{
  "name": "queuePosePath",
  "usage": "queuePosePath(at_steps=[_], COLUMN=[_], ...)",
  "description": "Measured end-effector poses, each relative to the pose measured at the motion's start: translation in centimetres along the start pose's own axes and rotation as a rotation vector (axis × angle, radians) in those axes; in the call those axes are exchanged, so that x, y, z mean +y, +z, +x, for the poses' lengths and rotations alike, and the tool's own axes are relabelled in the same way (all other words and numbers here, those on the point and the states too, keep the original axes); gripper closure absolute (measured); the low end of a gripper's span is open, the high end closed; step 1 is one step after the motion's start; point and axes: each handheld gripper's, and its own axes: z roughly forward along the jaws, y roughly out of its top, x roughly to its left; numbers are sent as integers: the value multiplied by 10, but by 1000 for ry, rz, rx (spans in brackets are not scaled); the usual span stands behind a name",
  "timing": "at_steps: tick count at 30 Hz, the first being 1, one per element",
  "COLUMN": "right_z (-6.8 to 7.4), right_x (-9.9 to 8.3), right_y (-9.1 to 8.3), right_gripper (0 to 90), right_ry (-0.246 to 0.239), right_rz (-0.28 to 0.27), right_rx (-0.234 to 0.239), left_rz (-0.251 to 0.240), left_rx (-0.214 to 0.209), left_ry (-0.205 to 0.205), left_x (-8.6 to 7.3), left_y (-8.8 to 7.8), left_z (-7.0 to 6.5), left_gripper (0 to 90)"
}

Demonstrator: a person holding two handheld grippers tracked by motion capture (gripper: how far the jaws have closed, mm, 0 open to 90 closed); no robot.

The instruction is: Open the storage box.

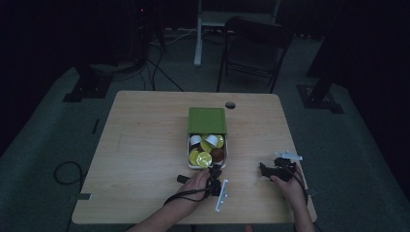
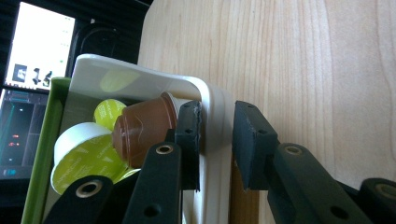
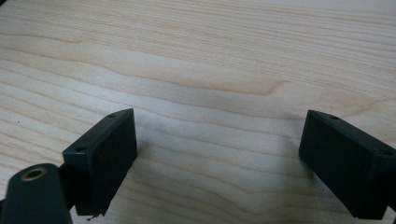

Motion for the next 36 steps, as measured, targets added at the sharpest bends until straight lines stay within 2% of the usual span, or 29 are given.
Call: queuePosePath(at_steps=[10, 18, 22, 25, 33, 36], right_z=[0, 0, 0, 0, 0, 0], right_x=[0, 0, 0, 0, 0, 0], right_y=[0, 0, 0, 0, 0, 0], right_gripper=[108, 108, 108, 108, 108, 108], right_ry=[0, 0, 0, 0, 0, 0], right_rz=[-1, -1, -1, 0, 0, 0], right_rx=[0, 0, 0, 0, 0, 0], left_rz=[-12, -18, -17, -25, -29, -33], left_rx=[-13, -27, -32, -33, -32, -41], left_ry=[13, -6, -3, -18, -18, -37], left_x=[7, 7, 7, 7, 6, 6], left_y=[-8, -17, -20, -22, -28, -29], left_z=[-5, -7, -8, -9, -12, -11], left_gripper=[732, 731, 731, 730, 728, 727])
